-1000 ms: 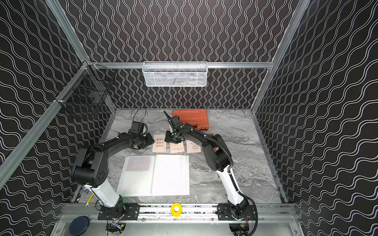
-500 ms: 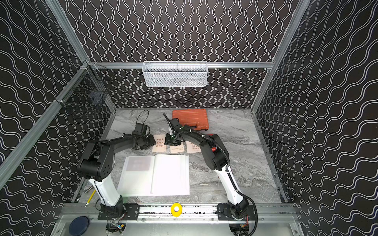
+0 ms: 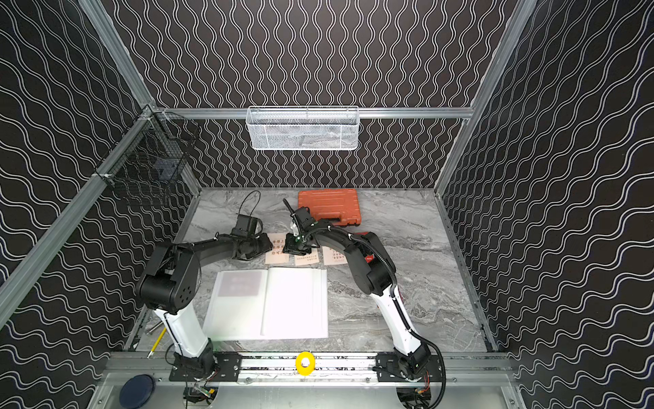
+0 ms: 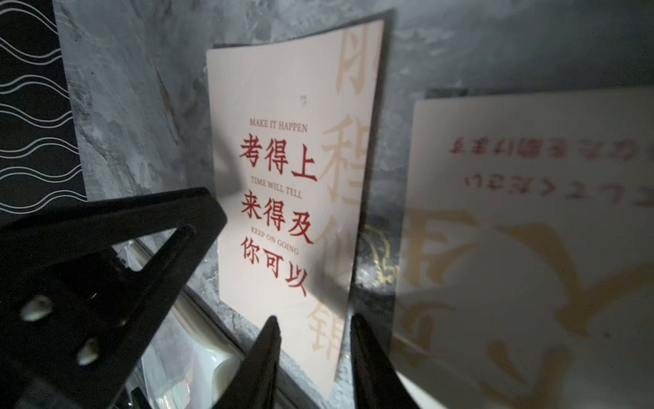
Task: Place the photos into the photo albums
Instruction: Pick up the photo at the center of the board.
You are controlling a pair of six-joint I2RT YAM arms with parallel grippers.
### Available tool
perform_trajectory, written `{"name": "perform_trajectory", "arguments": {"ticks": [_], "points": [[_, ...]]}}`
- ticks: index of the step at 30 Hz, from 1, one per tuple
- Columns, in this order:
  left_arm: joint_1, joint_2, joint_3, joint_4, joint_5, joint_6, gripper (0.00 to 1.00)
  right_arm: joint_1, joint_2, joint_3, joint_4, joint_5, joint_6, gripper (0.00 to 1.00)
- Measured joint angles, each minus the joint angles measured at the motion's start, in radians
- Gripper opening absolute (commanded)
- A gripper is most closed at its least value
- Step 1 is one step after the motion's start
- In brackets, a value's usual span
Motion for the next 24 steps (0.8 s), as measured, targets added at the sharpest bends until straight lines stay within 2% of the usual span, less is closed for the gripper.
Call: {"name": "perform_trajectory", "arguments": {"ticks": [10,24], "points": [[-0.001,-0.005,-0.016,0.021,0.014,-0.003,0.4,-0.027,-0.011,-0.059,0.102,-0.078,0.068,0.38],[-0.002,-0.013,-0.035,0.039,0.04,-0.006,0.39,-0.056,-0.105,-0.195,0.314,-0.212,0.195,0.38]]}}
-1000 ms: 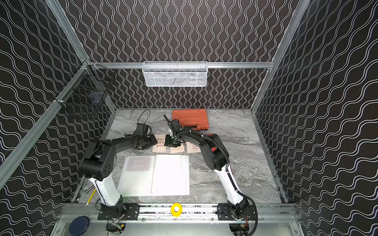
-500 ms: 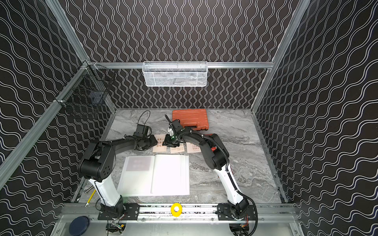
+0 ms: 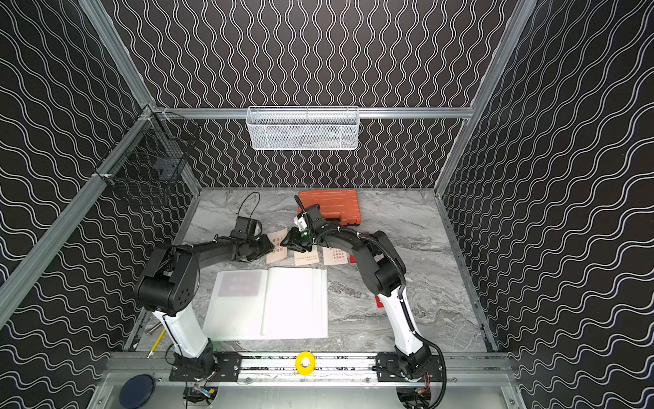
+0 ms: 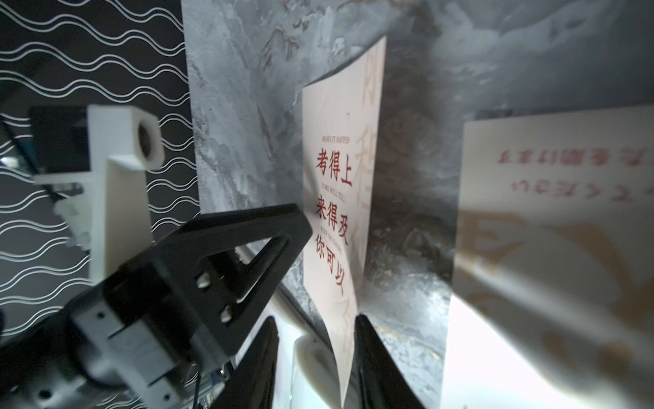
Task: Place the photos into the photo albums
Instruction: Pick up the photo at the center of the board.
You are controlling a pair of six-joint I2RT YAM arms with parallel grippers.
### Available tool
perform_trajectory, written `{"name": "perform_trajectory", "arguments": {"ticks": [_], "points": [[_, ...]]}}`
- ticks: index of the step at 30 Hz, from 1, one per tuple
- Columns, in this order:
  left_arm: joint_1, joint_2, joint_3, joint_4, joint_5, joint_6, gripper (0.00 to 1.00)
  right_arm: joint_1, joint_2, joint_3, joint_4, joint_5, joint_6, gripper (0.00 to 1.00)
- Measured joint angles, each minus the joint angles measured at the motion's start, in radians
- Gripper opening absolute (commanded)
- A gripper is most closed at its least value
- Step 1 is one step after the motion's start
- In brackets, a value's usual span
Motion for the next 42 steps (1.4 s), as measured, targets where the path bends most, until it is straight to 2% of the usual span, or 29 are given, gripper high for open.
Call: {"name": "perform_trajectory", "arguments": {"ticks": [12,18,29,37,42], "points": [[0.008,-0.007,-0.026,0.036,0.03,-0.027,0.39,-0.007,-0.019,-0.073,0.138,-0.072,0.061,0.36],[0.022,-0.012,-0.039,0.051,0.064,-0.046,0.39,-0.007,-0.024,-0.143,0.276,-0.13,0.118,0.36],[0.047,-0.017,-0.065,0.09,0.126,-0.075,0.39,-0.007,-0.027,-0.211,0.511,-0.2,0.225,0.45],[0.056,-0.011,-0.076,0.117,0.174,-0.098,0.39,-0.007,-0.001,-0.228,0.623,-0.23,0.284,0.49],[0.062,-0.011,-0.077,0.121,0.19,-0.101,0.4,-0.008,0.012,-0.22,0.627,-0.232,0.292,0.49]]}}
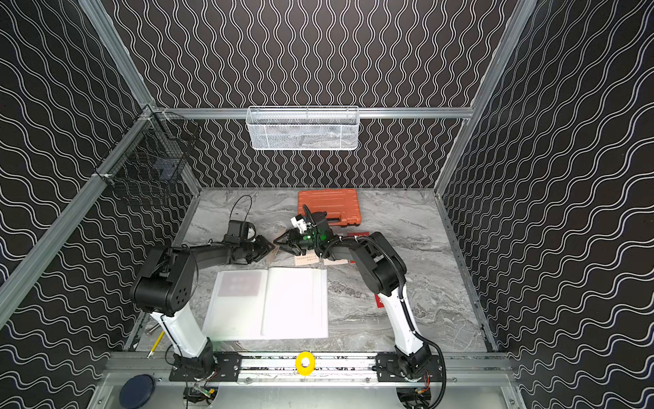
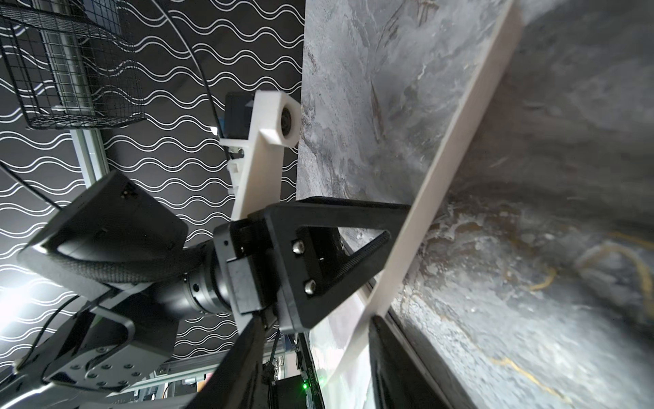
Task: Place the photos into the photo albums
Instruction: Pick up the photo at the center of the board.
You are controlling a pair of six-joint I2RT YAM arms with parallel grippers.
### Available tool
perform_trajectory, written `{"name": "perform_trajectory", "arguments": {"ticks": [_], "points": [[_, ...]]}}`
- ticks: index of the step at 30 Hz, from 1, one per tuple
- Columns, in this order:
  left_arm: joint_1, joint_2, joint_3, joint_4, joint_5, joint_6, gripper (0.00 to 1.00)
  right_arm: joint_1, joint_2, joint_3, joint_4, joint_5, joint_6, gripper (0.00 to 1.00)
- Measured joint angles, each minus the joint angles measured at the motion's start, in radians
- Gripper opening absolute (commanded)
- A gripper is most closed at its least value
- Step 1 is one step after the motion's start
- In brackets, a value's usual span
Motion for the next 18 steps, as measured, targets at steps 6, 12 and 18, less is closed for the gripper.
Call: {"name": "perform_trajectory", "arguments": {"ticks": [6,12,18], "points": [[0.0,-0.001,0.0,-0.002,0.003,-0.002,0.4,0.001,0.0,0.087,-0.19,0.07,-0.117,0.43],[0.0,0.0,0.0,-0.003,0.003,-0.002,0.39,0.001,0.006,0.135,-0.377,0.156,-0.225,0.34],[0.0,0.001,-0.003,0.005,0.01,-0.003,0.39,0.003,0.036,0.154,-0.442,0.186,-0.264,0.25]]}}
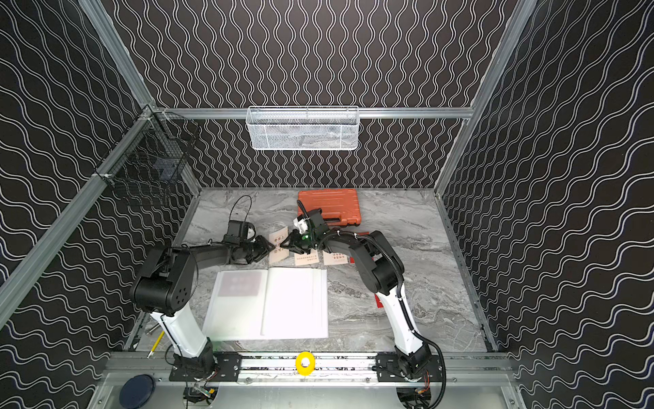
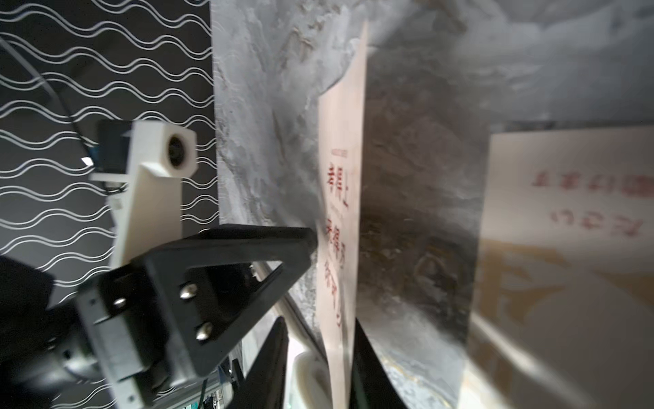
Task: Place the photos into the photo albums
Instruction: Pick up the photo at the center of the board.
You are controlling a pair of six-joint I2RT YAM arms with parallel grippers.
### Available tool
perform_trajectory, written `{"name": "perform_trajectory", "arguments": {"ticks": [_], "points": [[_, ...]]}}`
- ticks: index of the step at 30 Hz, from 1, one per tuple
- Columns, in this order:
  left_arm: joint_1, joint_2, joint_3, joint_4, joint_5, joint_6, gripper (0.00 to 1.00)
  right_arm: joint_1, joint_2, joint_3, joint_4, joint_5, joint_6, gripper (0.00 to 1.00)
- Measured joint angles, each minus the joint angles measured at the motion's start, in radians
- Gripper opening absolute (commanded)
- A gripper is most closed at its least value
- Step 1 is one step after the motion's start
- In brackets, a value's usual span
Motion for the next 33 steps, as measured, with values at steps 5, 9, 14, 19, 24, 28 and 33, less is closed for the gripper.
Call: {"name": "perform_trajectory", "arguments": {"ticks": [5,9,14,19,24,28,33], "points": [[0.0,0.0,-0.004,0.01,0.004,0.0,0.4,0.004,0.019,0.023,-0.016,0.008,-0.01,0.18],[-0.001,-0.005,-0.004,0.003,0.004,0.0,0.4,0.006,0.02,0.033,-0.018,0.011,-0.019,0.08],[-0.001,-0.034,-0.004,-0.063,-0.001,0.0,0.41,0.005,0.006,0.03,-0.041,0.027,-0.046,0.0],[-0.001,-0.087,0.021,-0.129,-0.001,0.005,0.46,-0.009,-0.042,-0.003,-0.047,0.03,-0.072,0.0],[-0.001,-0.172,0.067,-0.188,0.0,0.029,0.59,-0.032,-0.137,-0.08,-0.04,0.024,-0.098,0.0],[-0.001,-0.251,0.101,-0.248,0.009,0.061,0.74,-0.05,-0.248,-0.168,-0.031,-0.008,-0.124,0.0],[-0.001,-0.32,0.12,-0.322,0.11,0.114,0.8,-0.072,-0.379,-0.344,0.015,-0.124,-0.15,0.0]]}}
